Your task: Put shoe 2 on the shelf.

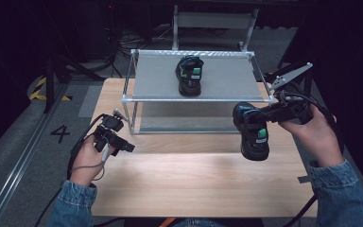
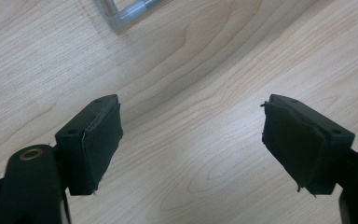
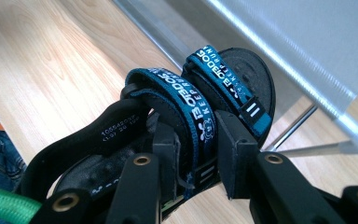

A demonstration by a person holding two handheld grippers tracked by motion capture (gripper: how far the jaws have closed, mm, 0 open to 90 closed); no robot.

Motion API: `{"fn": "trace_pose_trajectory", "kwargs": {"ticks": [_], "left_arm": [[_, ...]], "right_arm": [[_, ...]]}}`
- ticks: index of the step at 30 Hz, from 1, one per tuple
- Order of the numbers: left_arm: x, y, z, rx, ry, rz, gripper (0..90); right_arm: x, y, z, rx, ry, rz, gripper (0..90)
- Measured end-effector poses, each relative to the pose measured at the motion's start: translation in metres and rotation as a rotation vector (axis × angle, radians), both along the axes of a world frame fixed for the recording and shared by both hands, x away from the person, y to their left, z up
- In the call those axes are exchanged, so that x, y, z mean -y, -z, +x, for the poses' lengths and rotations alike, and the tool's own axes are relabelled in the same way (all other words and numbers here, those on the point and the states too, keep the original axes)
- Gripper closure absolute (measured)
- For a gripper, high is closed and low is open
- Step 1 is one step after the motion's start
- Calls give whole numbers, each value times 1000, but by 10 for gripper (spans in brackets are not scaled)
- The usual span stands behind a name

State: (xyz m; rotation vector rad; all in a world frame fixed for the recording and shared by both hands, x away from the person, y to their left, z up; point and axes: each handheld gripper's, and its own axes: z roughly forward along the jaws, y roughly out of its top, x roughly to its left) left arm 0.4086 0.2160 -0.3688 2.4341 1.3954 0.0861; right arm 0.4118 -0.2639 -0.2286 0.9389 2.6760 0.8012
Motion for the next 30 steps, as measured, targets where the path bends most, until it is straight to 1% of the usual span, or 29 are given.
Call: {"fn": "trace_pose_trajectory", "kwargs": {"ticks": [1,3,6,7,8,9,11,12,13,14,15,16,17,18,20,22,24,25,26,27,28,29,30], "left_arm": [[0,0,0,-2,-3,1,199],[-1,0,0,3,0,2,194],[-2,0,0,0,-2,1,187],[-2,1,0,2,-2,2,180],[-2,1,0,2,-2,2,180],[-1,1,-1,-1,-10,1,180],[-2,1,-1,2,-15,6,180],[-2,1,-1,4,-7,13,180],[-3,1,0,11,11,32,178],[-3,1,-1,10,10,34,172],[-2,2,-2,8,-3,22,168],[-2,2,-2,8,-3,22,167],[-2,2,-3,5,-7,32,167],[-2,2,-3,5,-7,32,166],[-3,3,-5,8,-10,34,166],[-5,3,-6,18,-4,47,165],[-6,3,-9,9,-16,44,163],[-7,4,-10,16,-14,43,163],[-7,4,-12,3,-23,40,163],[-10,5,-13,13,-20,50,163],[-10,5,-13,13,-20,50,163],[-12,5,-14,10,-17,54,163],[-12,5,-15,16,-24,52,163]], "right_arm": [[0,0,0,0,0,0,713],[-3,-9,2,9,-13,11,713],[-5,-14,2,14,-13,17,713],[-9,-19,4,34,-13,12,713],[-9,-19,4,34,-13,12,713],[-12,-24,7,48,-14,18,713],[-13,-26,8,50,-12,17,713],[-15,-29,12,54,-15,20,713],[-17,-31,16,50,-16,28,714],[-19,-33,19,54,-16,27,714],[-20,-35,22,58,-14,28,714],[-20,-35,22,58,-14,28,714],[-23,-38,29,66,-12,30,713],[-23,-38,29,66,-12,30,713],[-27,-40,38,77,-14,30,714],[-30,-42,45,81,-16,29,713],[-34,-43,53,86,-19,33,713],[-37,-43,58,87,-21,31,713],[-39,-43,62,88,-24,31,714],[-41,-43,65,87,-25,33,714],[-41,-43,65,87,-25,33,714],[-46,-42,73,85,-25,34,714],[-48,-42,77,85,-28,38,714]]}}
